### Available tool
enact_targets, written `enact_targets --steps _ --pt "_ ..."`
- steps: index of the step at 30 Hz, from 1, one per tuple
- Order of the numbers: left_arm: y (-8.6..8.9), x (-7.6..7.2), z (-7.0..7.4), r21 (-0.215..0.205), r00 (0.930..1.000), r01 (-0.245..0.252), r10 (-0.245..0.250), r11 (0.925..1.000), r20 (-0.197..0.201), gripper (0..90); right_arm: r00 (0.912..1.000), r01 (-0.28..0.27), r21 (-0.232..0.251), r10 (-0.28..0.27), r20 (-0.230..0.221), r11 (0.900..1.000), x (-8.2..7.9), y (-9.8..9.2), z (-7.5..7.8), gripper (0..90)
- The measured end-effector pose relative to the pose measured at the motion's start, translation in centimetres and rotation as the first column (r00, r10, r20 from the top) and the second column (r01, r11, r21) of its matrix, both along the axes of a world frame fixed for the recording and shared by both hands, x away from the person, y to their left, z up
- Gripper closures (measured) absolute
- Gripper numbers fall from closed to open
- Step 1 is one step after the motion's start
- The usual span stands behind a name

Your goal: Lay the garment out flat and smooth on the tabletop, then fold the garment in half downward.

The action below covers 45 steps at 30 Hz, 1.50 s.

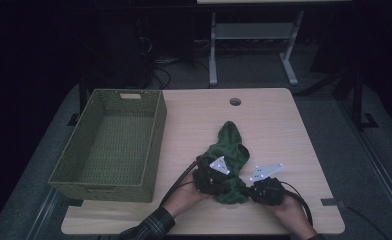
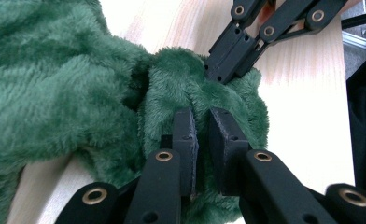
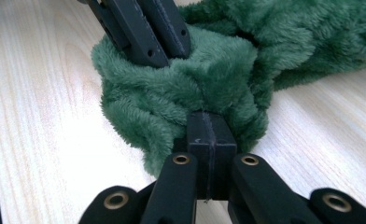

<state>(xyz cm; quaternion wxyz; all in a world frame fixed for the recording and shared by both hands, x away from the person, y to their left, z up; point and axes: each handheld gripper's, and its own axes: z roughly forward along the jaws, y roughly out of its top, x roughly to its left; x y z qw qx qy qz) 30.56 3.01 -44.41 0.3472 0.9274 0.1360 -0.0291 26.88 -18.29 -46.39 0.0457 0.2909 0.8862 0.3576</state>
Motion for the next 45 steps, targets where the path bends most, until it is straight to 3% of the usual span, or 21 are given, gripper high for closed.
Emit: enact_targets --steps 5,11,19,26,32,40,45 --pt "0.5 0.2 0.7 -0.034 0.9997 -0.013 0.012 0.9994 -0.019 77.7 0.9996 0.006 0.042 -0.007 0.027 0.999 0.0 -0.6 0.9 88.8" --pt "1.4 0.7 2.4 -0.068 0.9988 -0.05 0.05 0.9965 -0.001 69.4 0.9989 0.031 0.081 -0.034 0.033 0.996 0.7 -1.3 2.1 78.0" --pt "2.8 3.0 3.8 -0.084 0.9928 -0.118 0.119 0.9895 0.011 63.5 0.997 0.058 0.112 -0.063 0.044 0.992 2.6 -2.1 3.7 67.6" --pt "3.1 5.5 4.9 -0.082 0.9835 -0.173 0.177 0.9815 0.038 63.4 0.995 0.066 0.147 -0.076 0.065 0.987 5.3 -2.6 5.0 64.6" --pt "3.0 8.0 5.3 -0.095 0.9721 -0.226 0.23 0.9696 0.043 62.8 0.9937 0.073 0.161 -0.086 0.072 0.984 8.2 -2.6 6.0 63.1" --pt "2.5 11.2 5.3 -0.085 0.9542 -0.285 0.291 0.9547 0.069 62.7 0.9924 0.093 0.155 -0.104 0.066 0.984 12.2 -2.2 6.6 62.9" --pt "1.9 13.4 4.9 -0.086 0.9452 -0.316 0.322 0.9448 0.057 61.9 0.9898 0.124 0.134 -0.132 0.053 0.983 14.7 -1.4 6.4 62.9"
